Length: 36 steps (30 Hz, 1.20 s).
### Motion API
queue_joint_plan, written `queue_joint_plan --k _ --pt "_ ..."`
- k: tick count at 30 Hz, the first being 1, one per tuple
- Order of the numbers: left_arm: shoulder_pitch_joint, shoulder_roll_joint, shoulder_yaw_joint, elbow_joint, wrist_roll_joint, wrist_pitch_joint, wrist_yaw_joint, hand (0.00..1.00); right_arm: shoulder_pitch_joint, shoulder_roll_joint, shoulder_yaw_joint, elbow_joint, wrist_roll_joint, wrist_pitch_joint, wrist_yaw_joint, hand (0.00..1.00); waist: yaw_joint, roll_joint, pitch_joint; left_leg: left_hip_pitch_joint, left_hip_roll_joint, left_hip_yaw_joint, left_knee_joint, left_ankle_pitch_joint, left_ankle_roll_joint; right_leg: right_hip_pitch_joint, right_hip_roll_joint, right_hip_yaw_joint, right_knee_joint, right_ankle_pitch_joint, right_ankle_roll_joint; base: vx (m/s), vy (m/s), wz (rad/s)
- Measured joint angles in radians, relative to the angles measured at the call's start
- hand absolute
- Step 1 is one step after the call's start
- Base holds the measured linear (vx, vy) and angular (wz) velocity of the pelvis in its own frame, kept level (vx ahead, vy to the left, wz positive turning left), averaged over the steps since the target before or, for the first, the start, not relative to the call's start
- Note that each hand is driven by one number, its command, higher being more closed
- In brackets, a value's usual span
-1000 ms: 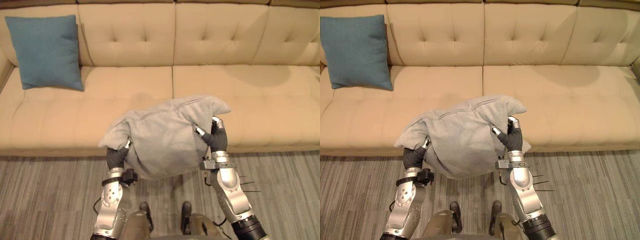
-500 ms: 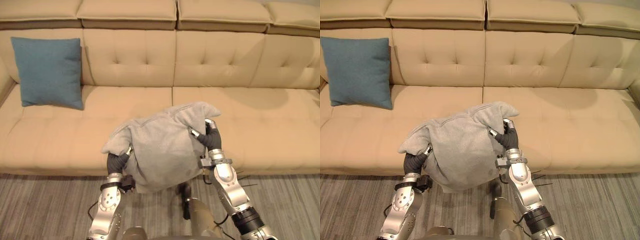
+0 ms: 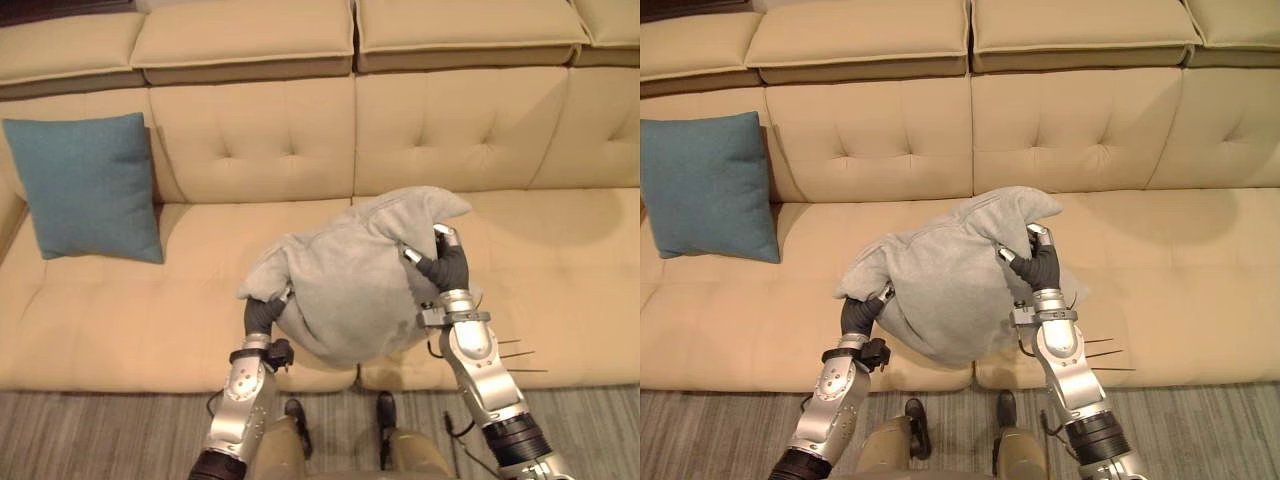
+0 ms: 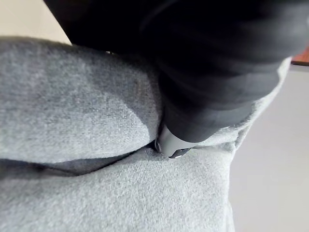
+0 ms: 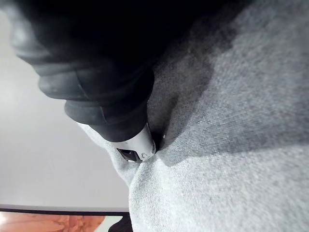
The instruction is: Pick up cushions and gather them together orderly.
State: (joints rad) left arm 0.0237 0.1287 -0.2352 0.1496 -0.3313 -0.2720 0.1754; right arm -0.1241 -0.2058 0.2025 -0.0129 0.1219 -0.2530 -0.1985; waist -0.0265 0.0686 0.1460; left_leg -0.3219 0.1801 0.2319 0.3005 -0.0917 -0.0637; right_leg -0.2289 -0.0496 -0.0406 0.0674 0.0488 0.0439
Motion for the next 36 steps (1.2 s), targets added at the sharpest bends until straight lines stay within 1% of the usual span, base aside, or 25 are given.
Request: queue_joint_plan --k 3,6,8,9,11,12,13,15,16,20,21,22,23,24,27,29,30,33,34,36 --pt "-0.004 0.014 0.001 -0.01 0.001 0.0 0.0 1.0 -0.014 0.008 0.002 0.0 -0.021 0.007 -0.003 1.0 0.011 -0.001 0.0 0.022 -0.037 0.032 -0.063 0.017 0.016 -0.005 -0.028 0.035 -0.033 0.017 0.015 0.05 0.104 -0.14" --pt "-0.039 0.026 0.003 -0.026 0.003 0.002 0.01 1.0 -0.073 0.014 0.0 0.0 -0.051 0.023 -0.035 1.0 0.01 -0.001 0.0 0.025 -0.041 0.043 -0.087 0.024 0.016 -0.009 -0.029 0.048 -0.056 0.035 0.014 0.02 0.034 -0.12" --pt "-0.102 0.042 0.008 -0.026 0.025 0.003 0.042 1.0 -0.14 0.018 0.0 0.001 -0.059 0.024 -0.064 1.0 0.012 -0.003 0.001 0.027 -0.04 0.046 -0.111 0.038 0.012 -0.024 -0.025 0.058 -0.057 0.052 0.002 -0.01 0.008 -0.15" --pt "-0.17 0.058 0.017 -0.022 0.034 0.003 0.068 1.0 -0.206 0.029 -0.005 0.011 -0.07 0.023 -0.087 1.0 0.012 -0.012 0.007 0.023 -0.041 0.05 -0.13 0.056 0.011 -0.039 -0.021 0.069 -0.057 0.064 -0.005 -0.05 0.008 -0.16" --pt "-0.277 0.082 0.043 -0.003 0.052 0.002 0.106 1.0 -0.317 0.041 -0.014 0.055 -0.086 0.021 -0.116 1.0 0.01 -0.027 0.017 0.008 -0.04 0.054 -0.146 0.075 0.012 -0.063 -0.018 0.073 -0.057 0.076 -0.004 -0.08 -0.012 -0.08" --pt "-0.382 0.099 0.055 0.043 0.067 0.002 0.135 1.0 -0.404 0.042 -0.03 0.099 -0.093 0.02 -0.136 1.0 0.011 -0.036 0.024 -0.015 -0.04 0.054 -0.148 0.088 0.01 -0.087 -0.017 0.075 -0.057 0.085 -0.007 -0.14 -0.04 -0.03" --pt "-0.481 0.116 0.067 0.09 0.075 0.002 0.159 1.0 -0.485 0.043 -0.048 0.149 -0.096 0.019 -0.155 1.0 0.011 -0.043 0.032 -0.037 -0.04 0.053 -0.147 0.098 0.017 -0.11 -0.017 0.076 -0.057 0.092 -0.006 -0.16 -0.045 -0.01" --pt "-0.606 0.132 0.088 0.152 0.095 0.002 0.197 1.0 -0.587 0.044 -0.069 0.219 -0.107 0.019 -0.182 1.0 0.01 -0.048 0.052 -0.062 -0.04 0.049 -0.147 0.111 0.019 -0.132 -0.016 0.076 -0.058 0.102 -0.004 -0.19 -0.058 0.04" --pt "-0.723 0.143 0.101 0.207 0.111 0.002 0.228 1.0 -0.676 0.046 -0.097 0.281 -0.125 0.021 -0.211 1.0 0.011 -0.051 0.077 -0.084 -0.04 0.042 -0.147 0.12 0.024 -0.149 -0.018 0.075 -0.058 0.103 -0.002 -0.21 -0.076 0.12" --pt "-0.996 0.183 0.132 0.326 0.157 0.003 0.309 1.0 -0.881 0.054 -0.163 0.406 -0.142 0.033 -0.28 1.0 0.012 -0.051 0.149 -0.134 -0.043 0.025 -0.165 0.161 0.025 -0.198 -0.012 0.064 -0.058 0.12 -0.002 -0.16 -0.059 0.13" --pt "-1.06 0.191 0.138 0.352 0.17 0.003 0.323 1.0 -0.931 0.057 -0.183 0.429 -0.148 0.038 -0.295 1.0 0.012 -0.051 0.178 -0.138 -0.042 0.019 -0.177 0.174 0.022 -0.204 -0.009 0.059 -0.058 0.123 -0.005 -0.1 -0.046 0.1" --pt "-1.094 0.192 0.143 0.369 0.18 0.004 0.332 1.0 -0.952 0.061 -0.195 0.433 -0.154 0.041 -0.307 1.0 0.012 -0.05 0.184 -0.145 -0.042 0.018 -0.187 0.183 0.022 -0.216 -0.007 0.057 -0.055 0.125 -0.007 -0.12 -0.061 0.11" --pt "-1.167 0.196 0.159 0.403 0.191 0.005 0.342 1.0 -0.999 0.061 -0.205 0.444 -0.164 0.043 -0.33 1.0 0.012 -0.05 0.192 -0.172 -0.043 0.015 -0.209 0.206 0.017 -0.252 -0.006 0.051 -0.05 0.129 -0.007 -0.1 -0.057 0.11" --pt "-1.224 0.203 0.166 0.431 0.196 0.006 0.353 1.0 -1.05 0.059 -0.218 0.473 -0.172 0.043 -0.347 1.0 0.012 -0.049 0.211 -0.181 -0.044 0.012 -0.228 0.233 0.02 -0.269 -0.005 0.042 -0.048 0.136 -0.011 -0.08 -0.052 0.14" --pt "-1.348 0.208 0.168 0.532 0.195 0.017 0.353 1.0 -1.18 0.054 -0.257 0.6 -0.171 0.046 -0.369 1.0 0.009 -0.048 0.238 -0.224 -0.044 -0.006 -0.245 0.258 0.014 -0.32 -0.004 0.029 -0.032 0.137 -0.012 -0.06 -0.034 0.11" --pt "-1.383 0.208 0.167 0.559 0.194 0.022 0.349 1.0 -1.21 0.041 -0.264 0.631 -0.171 0.046 -0.369 1.0 0.002 -0.048 0.247 -0.242 -0.045 -0.012 -0.255 0.267 0.016 -0.338 -0.004 0.019 -0.03 0.137 -0.012 -0.02 -0.017 0.12" --pt "-1.406 0.208 0.166 0.58 0.19 0.024 0.345 0.0 -1.236 0.02 -0.267 0.657 -0.171 0.046 -0.368 0.0 0.001 -0.047 0.258 -0.263 -0.045 -0.017 -0.256 0.269 0.016 -0.363 -0.004 0.016 -0.02 0.137 -0.012 -0.02 -0.011 0.07" --pt "-1.445 0.211 0.167 0.633 0.185 0.029 0.328 0.0 -1.286 -0.008 -0.282 0.723 -0.165 0.046 -0.368 0.0 -0.002 -0.046 0.263 -0.317 -0.049 -0.023 -0.257 0.279 0.015 -0.418 -0.007 0.011 -0.012 0.137 -0.012 -0.02 -0.01 0.06" --pt "-1.466 0.212 0.167 0.668 0.183 0.03 0.324 0.0 -1.313 -0.025 -0.291 0.768 -0.159 0.048 -0.367 0.0 -0.001 -0.046 0.283 -0.328 -0.049 -0.031 -0.257 0.282 0.014 -0.43 -0.008 0.007 -0.003 0.137 -0.012 -0.01 -0.007 0.08" --pt "-1.476 0.213 0.172 0.691 0.163 0.03 0.31 0.0 -1.327 -0.047 -0.292 0.797 -0.146 0.055 -0.365 0.0 -0.002 -0.046 0.298 -0.348 -0.05 -0.037 -0.257 0.285 0.011 -0.452 -0.008 0.003 0.003 0.137 -0.012 -0.01 -0.001 0.06"
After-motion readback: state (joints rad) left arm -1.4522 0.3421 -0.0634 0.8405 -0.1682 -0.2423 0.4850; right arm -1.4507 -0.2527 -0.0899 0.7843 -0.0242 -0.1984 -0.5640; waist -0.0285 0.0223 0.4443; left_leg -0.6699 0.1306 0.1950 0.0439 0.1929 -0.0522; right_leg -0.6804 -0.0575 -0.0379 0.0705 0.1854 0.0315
